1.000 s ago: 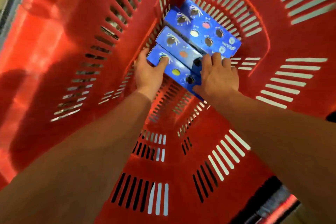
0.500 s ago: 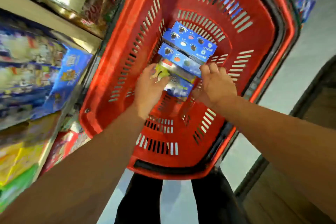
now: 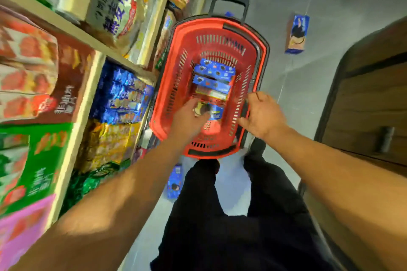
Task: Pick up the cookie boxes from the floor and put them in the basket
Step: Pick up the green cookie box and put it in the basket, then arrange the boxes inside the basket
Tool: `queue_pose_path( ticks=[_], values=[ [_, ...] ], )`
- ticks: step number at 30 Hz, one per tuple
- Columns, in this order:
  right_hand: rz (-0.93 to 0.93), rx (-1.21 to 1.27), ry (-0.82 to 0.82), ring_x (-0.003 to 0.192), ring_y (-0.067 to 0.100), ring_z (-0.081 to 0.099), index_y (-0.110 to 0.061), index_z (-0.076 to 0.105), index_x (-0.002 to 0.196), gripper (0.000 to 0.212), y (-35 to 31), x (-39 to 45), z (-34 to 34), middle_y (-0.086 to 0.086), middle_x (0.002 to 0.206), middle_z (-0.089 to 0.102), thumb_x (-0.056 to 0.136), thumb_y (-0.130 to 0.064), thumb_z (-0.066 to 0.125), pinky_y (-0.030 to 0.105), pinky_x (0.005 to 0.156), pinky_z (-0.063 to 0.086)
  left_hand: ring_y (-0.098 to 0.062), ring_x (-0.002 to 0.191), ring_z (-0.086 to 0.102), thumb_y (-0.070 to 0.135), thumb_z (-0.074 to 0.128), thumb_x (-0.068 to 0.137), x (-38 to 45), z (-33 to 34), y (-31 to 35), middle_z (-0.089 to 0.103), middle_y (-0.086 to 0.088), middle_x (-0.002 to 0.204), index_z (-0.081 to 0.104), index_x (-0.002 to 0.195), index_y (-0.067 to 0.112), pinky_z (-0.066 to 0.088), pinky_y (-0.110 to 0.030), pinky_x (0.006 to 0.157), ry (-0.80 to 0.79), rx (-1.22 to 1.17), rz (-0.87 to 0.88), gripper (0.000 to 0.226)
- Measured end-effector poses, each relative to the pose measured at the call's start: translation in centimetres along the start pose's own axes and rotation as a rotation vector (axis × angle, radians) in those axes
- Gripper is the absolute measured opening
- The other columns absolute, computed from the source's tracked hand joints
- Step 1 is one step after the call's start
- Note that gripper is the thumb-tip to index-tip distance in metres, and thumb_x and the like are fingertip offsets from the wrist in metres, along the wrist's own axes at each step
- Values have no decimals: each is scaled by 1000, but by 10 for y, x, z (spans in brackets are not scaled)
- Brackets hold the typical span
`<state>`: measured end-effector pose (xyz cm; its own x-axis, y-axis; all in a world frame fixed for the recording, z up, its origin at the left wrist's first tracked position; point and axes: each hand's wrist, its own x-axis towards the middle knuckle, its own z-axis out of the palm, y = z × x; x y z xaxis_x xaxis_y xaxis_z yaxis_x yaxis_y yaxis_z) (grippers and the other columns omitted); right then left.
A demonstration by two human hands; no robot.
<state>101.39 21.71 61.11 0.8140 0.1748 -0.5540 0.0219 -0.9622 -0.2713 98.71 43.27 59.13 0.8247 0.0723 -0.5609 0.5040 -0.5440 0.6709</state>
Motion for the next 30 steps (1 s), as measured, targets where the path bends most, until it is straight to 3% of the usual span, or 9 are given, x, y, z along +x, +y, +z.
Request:
queue_pose_path(
  ticks=[5, 9, 13, 18, 21, 26, 30],
  values=[
    [-31, 50, 118, 120, 36, 47, -10, 50, 127, 61, 33, -31, -44, 13, 127, 50, 78, -41, 70, 41, 98, 42, -20, 97, 64, 27, 71, 79, -30, 14, 70, 70, -3, 108, 61, 119, 18, 40, -20, 75, 40, 163, 116, 42],
    [-62, 6, 124, 119, 36, 45, -11, 48, 129, 63, 84, -43, -77, 12, 131, 47, 78, -41, 70, 44, 94, 43, -25, 107, 62, 38, 57, 78, -40, 46, 130, 65, -10, 121, 55, 131, 9, 41, -28, 89, 54, 263, 128, 60],
    [-85, -40, 137, 121, 34, 45, -13, 47, 130, 67, 149, -45, -116, 10, 133, 46, 78, -47, 70, 42, 93, 45, -28, 123, 53, 26, 64, 87, -31, 80, 195, 55, -14, 137, 48, 137, 5, 33, -29, 102, 92, 344, 125, 57],
    [-39, -53, 122, 120, 36, 47, -13, 44, 135, 69, 220, -43, -172, 12, 136, 45, 80, -48, 67, 45, 95, 44, -29, 110, 60, 23, 70, 82, -18, 122, 274, 66, -13, 119, 59, 122, 7, 38, -29, 90, 174, 366, 214, 45],
    [3, -27, 137, 117, 35, 48, -13, 45, 133, 66, 253, -34, -201, 11, 136, 44, 80, -49, 65, 46, 94, 47, -29, 106, 62, 28, 70, 81, 0, 143, 312, 68, -12, 112, 57, 126, 10, 42, -32, 88, 160, 388, 222, 50],
    [31, 3, 140, 116, 33, 47, -15, 42, 137, 67, 289, -8, -233, 8, 140, 41, 82, -48, 63, 44, 93, 48, -26, 118, 57, 28, 70, 80, 37, 168, 355, 63, -12, 126, 51, 135, 9, 32, -21, 92, 136, 345, 240, 61],
    [47, -25, 93, 119, 31, 48, -14, 40, 140, 70, 308, 26, -255, 8, 138, 43, 84, -50, 61, 41, 96, 47, -29, 118, 56, 31, 68, 81, 83, 167, 380, 60, -13, 129, 50, 136, 12, 36, -26, 94, 97, 331, 225, 61]
  ],
)
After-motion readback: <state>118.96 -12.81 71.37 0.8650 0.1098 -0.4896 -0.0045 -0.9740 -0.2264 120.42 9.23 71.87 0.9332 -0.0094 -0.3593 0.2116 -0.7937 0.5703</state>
